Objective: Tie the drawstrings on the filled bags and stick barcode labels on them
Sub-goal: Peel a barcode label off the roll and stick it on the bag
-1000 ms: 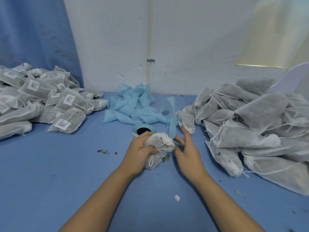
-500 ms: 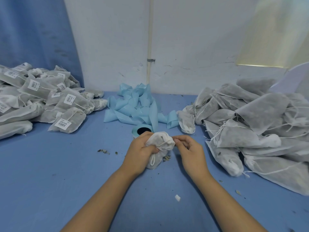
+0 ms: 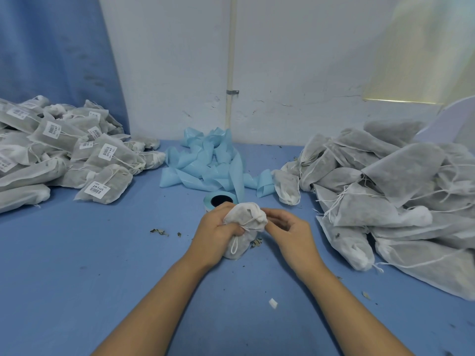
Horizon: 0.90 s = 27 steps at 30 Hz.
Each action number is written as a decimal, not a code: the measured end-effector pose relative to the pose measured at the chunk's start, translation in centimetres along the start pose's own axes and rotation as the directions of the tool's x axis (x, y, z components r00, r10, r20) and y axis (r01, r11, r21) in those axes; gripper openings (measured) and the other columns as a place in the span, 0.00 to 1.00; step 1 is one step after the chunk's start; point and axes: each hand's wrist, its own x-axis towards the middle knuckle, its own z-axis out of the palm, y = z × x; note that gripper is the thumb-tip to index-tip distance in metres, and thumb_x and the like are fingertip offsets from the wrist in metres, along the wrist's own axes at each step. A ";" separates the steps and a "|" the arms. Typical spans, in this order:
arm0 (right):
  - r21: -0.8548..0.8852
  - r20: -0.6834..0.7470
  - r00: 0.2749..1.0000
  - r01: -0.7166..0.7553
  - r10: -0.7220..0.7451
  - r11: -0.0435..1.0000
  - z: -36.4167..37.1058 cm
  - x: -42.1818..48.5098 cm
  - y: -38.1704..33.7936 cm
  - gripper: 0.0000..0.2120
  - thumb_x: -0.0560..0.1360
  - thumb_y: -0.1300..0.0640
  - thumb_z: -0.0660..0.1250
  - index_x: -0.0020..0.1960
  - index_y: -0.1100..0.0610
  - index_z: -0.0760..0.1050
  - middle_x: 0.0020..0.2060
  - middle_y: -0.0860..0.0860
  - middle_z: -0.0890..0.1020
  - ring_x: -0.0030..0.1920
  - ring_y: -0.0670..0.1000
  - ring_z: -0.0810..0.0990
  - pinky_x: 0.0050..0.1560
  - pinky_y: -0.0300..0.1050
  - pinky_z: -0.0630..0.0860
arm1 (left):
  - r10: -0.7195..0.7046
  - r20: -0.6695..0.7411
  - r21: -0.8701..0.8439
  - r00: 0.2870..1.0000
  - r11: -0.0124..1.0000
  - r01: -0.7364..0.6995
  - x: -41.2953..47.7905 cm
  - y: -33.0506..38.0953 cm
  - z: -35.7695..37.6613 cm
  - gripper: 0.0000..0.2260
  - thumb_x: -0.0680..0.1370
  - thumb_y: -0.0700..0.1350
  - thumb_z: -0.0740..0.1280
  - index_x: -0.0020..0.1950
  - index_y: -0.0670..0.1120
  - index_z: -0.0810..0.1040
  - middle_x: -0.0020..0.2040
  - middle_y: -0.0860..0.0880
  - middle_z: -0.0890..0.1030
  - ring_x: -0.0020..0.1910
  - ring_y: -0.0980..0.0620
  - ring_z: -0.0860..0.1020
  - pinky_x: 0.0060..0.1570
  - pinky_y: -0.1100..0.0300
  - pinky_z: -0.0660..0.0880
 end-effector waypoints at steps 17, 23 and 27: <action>0.106 -0.196 0.979 -0.036 0.057 0.994 -0.5 0.4 0.3 0.06 0.75 0.61 0.69 0.46 0.52 0.83 0.40 0.41 0.85 0.42 0.35 0.81 0.40 0.25 0.71 | -0.072 -0.035 0.008 0.997 0.997 0.072 0.6 -0.2 0.0 0.13 0.64 0.40 0.65 0.47 0.40 0.78 0.42 0.50 0.77 0.40 0.58 0.75 0.39 0.72 0.70; 0.052 -0.301 0.953 -0.001 0.017 0.999 -0.6 0.5 0.5 0.09 0.76 0.58 0.69 0.44 0.44 0.82 0.40 0.38 0.84 0.41 0.35 0.80 0.43 0.26 0.72 | -0.142 -0.104 -0.010 0.984 0.990 0.142 1.5 -0.5 -0.3 0.27 0.71 0.29 0.64 0.61 0.55 0.74 0.63 0.57 0.74 0.61 0.56 0.72 0.52 0.69 0.67; 0.033 -0.289 0.957 -0.027 0.035 0.999 -0.6 0.4 0.5 0.10 0.75 0.59 0.70 0.44 0.44 0.82 0.42 0.38 0.84 0.43 0.33 0.80 0.43 0.24 0.71 | -0.141 -0.076 -0.021 0.987 0.990 0.139 1.8 -0.2 -0.5 0.37 0.72 0.28 0.63 0.72 0.58 0.58 0.75 0.55 0.60 0.72 0.58 0.62 0.56 0.74 0.63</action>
